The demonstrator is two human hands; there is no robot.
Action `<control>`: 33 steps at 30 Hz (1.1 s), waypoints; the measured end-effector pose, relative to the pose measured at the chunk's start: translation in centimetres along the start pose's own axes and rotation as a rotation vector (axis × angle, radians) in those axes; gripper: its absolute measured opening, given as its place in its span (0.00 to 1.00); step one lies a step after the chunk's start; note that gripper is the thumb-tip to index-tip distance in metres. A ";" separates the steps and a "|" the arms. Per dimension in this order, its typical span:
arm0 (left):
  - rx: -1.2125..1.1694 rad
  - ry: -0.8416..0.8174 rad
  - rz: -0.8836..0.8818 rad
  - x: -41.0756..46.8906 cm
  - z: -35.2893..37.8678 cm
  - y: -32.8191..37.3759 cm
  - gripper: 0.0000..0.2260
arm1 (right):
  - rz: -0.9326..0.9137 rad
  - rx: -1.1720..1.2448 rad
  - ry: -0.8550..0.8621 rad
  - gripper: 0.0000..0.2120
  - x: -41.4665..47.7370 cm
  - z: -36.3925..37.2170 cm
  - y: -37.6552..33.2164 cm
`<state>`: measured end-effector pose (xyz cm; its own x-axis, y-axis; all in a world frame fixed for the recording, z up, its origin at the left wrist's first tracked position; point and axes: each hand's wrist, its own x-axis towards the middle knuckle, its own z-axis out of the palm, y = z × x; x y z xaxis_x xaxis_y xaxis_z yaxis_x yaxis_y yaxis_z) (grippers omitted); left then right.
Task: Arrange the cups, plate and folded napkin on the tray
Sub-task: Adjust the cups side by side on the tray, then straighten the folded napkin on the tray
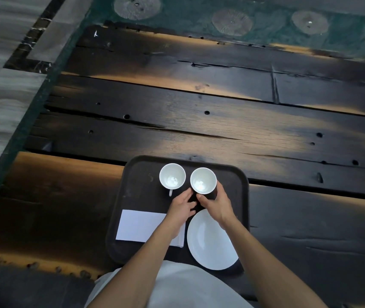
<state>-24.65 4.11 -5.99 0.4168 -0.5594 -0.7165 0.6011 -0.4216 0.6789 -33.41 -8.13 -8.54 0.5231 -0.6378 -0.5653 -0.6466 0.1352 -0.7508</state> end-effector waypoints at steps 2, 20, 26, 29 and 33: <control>0.032 0.024 -0.030 -0.2 -0.7 -0.4 0.27 | 0.009 0.006 0.005 0.38 -0.4 0.1 0.0; 0.726 0.192 0.126 -6.7 -10.9 -5.1 0.14 | -0.001 -0.123 0.119 0.37 -8.9 2.1 2.8; 1.109 0.177 0.286 -8.7 -15.2 -6.3 0.19 | -0.067 -0.165 0.122 0.29 -13.2 5.6 3.8; 1.240 0.163 0.339 -8.7 -17.0 -5.9 0.20 | -0.113 -0.238 0.103 0.25 -14.7 7.6 4.2; 1.446 0.131 0.451 -7.6 -18.3 -5.7 0.23 | -0.228 -0.377 0.123 0.20 -15.3 11.2 4.5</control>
<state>-18.79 23.80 -7.30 0.4802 -0.7960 -0.3685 -0.7208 -0.5975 0.3513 -38.12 10.73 -7.13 0.6202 -0.7079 -0.3379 -0.6914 -0.2899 -0.6618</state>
